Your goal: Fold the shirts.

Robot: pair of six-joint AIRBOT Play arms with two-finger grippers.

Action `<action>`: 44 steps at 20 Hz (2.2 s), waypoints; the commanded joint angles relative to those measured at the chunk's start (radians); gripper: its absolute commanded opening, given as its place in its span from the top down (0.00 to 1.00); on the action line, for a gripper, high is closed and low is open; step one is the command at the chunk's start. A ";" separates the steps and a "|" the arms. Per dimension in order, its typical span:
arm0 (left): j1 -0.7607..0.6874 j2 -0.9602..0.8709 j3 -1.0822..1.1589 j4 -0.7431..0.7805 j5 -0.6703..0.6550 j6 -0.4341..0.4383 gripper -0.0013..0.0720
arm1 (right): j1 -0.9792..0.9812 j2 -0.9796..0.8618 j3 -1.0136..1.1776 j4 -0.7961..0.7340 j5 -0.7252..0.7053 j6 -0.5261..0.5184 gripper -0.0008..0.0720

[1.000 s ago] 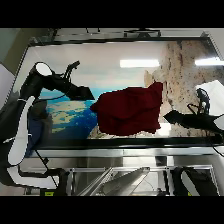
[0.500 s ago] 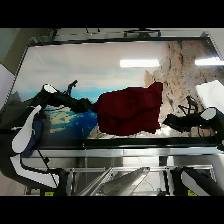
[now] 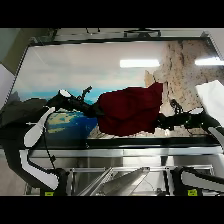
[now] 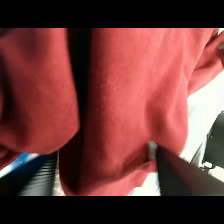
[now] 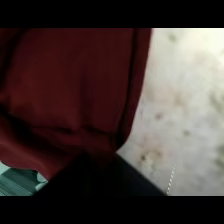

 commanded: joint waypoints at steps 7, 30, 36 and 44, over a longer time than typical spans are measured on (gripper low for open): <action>0.057 0.084 0.051 -0.214 -0.232 0.014 0.98 | -0.002 0.088 0.148 0.275 0.340 -0.212 0.96; 0.040 0.336 0.413 -0.110 -0.071 -0.050 0.94 | 0.000 0.564 0.295 0.216 -0.008 -0.014 0.95; 0.117 -0.140 0.651 -0.083 -0.020 -0.161 0.52 | -0.029 0.141 0.263 0.220 -0.489 -0.208 0.31; 0.208 -0.108 0.676 0.145 -0.407 -0.268 0.52 | -0.290 0.067 0.345 0.021 -0.105 -0.169 0.30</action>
